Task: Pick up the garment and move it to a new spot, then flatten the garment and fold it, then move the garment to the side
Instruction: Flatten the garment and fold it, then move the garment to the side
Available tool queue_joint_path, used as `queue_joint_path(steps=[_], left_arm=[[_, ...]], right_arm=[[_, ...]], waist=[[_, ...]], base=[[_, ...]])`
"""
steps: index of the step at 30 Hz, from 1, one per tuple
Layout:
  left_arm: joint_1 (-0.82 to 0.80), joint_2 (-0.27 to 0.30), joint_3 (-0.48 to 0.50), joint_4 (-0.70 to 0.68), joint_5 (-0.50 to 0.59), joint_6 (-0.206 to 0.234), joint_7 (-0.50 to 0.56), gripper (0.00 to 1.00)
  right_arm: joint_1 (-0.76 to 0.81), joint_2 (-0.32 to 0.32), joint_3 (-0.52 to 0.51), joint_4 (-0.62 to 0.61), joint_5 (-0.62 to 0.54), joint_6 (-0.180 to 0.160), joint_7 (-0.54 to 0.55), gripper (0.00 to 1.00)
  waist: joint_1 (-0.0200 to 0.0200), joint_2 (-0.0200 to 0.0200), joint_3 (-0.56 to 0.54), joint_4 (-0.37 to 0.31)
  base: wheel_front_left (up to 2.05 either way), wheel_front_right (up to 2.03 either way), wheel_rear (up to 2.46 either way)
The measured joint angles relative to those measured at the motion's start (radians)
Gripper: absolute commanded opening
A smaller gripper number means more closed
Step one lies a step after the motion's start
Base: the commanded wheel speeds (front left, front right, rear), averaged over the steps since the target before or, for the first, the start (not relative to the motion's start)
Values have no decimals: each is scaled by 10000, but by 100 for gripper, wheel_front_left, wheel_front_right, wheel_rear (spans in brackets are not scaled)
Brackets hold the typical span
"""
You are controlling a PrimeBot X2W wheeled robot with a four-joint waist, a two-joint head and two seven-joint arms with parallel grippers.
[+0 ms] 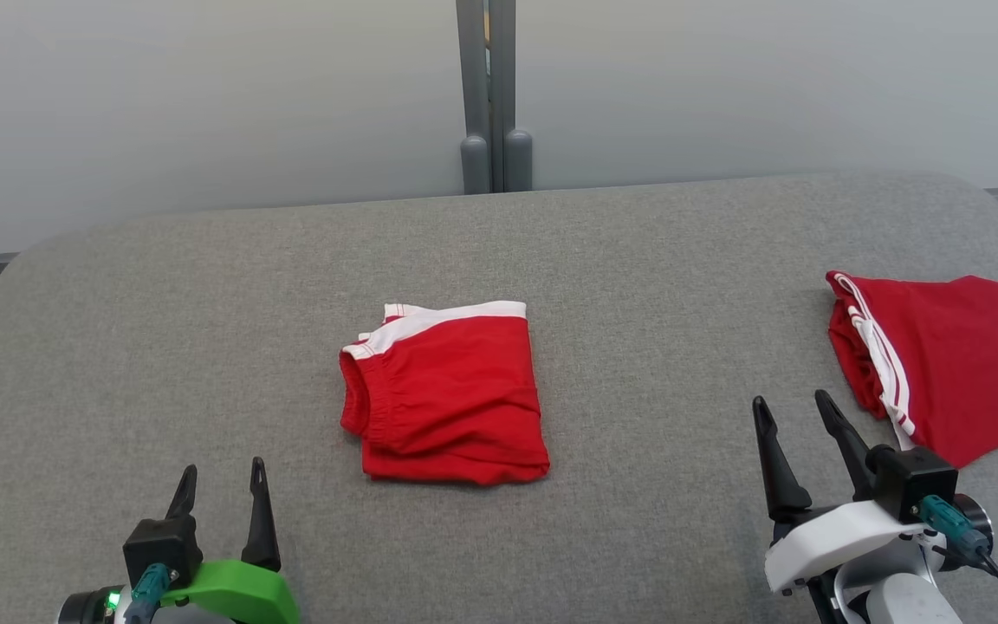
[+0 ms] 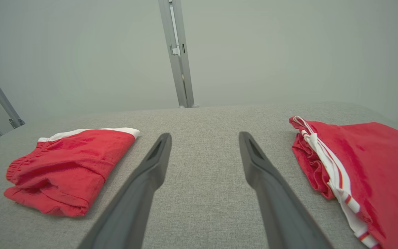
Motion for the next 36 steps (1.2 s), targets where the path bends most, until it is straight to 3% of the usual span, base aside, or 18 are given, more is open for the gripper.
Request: queue_joint_path(steps=[36], left_arm=[[155, 0, -150, -198, -65, -75, 0, 100]], right_arm=[[53, 31, 44, 163, 27, 0, 0, 100]], waist=[[0, 0, -51, 138]], base=[[0, 0, 0]])
